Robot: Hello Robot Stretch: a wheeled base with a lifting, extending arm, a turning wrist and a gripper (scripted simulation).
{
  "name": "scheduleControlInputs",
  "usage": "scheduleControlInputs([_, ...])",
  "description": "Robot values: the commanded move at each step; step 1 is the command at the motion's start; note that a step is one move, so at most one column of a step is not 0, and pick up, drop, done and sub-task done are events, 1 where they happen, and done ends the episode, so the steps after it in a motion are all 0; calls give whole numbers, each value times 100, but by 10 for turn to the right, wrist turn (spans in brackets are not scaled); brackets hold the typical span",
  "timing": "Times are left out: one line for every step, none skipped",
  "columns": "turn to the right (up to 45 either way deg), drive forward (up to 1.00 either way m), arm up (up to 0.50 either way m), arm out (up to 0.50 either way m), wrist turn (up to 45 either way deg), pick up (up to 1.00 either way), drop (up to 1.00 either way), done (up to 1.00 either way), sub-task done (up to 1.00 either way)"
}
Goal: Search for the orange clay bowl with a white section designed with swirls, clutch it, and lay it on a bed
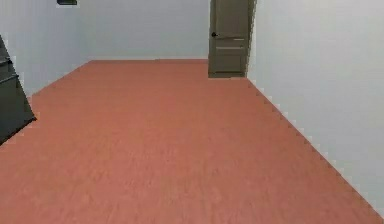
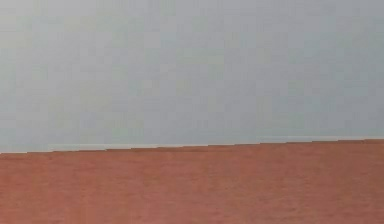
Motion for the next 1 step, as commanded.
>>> scheduleControlInputs([0,100,0,0,0,0,0,0,0])
